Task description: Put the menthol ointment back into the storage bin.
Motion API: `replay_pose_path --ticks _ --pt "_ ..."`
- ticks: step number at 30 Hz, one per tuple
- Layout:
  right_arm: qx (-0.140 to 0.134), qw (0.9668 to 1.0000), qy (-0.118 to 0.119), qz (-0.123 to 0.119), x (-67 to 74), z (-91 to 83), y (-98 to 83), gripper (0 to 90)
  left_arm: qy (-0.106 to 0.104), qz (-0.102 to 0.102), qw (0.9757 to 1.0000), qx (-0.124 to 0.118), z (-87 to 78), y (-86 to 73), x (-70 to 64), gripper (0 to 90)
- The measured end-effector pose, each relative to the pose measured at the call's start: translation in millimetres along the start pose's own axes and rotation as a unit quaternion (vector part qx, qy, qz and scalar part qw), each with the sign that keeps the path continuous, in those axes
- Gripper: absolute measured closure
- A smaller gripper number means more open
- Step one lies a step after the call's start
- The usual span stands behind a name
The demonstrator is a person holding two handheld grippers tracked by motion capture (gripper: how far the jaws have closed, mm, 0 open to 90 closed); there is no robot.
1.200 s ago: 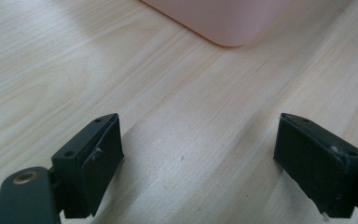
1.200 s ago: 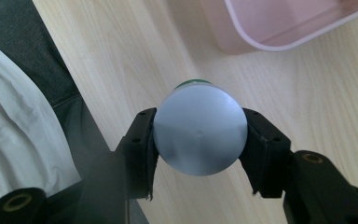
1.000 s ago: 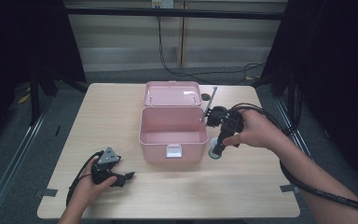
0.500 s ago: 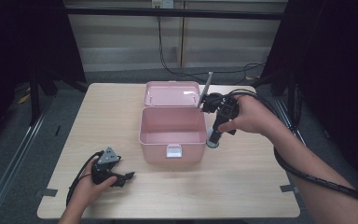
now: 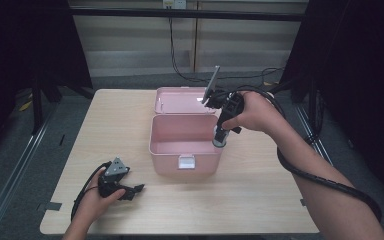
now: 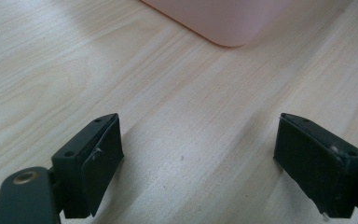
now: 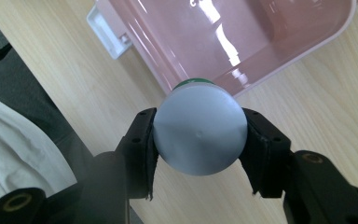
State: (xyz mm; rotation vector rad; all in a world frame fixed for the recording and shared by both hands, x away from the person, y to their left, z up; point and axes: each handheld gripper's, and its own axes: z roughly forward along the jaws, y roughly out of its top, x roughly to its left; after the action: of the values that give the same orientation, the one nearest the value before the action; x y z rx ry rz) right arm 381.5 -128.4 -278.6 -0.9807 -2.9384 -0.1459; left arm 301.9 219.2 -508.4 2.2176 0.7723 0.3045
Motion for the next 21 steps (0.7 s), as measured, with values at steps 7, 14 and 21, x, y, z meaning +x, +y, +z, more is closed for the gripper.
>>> replay_pose_path --ticks 7,14,21 --pt "0.007 0.9999 -0.003 0.01 -4.6 5.2 16.1 50.4 0.0 0.0 1.0 0.0 0.0 0.0 0.0 14.6" --pt "0.011 0.9995 -0.014 0.026 -11.1 12.2 30.5 50.4 0.0 0.0 1.0 0.0 0.0 0.0 -0.1 14.6" --pt "0.0 0.9977 -0.014 0.067 -23.8 20.4 43.9 50.4 0.0 0.0 1.0 0.0 0.0 0.0 -0.1 14.7"
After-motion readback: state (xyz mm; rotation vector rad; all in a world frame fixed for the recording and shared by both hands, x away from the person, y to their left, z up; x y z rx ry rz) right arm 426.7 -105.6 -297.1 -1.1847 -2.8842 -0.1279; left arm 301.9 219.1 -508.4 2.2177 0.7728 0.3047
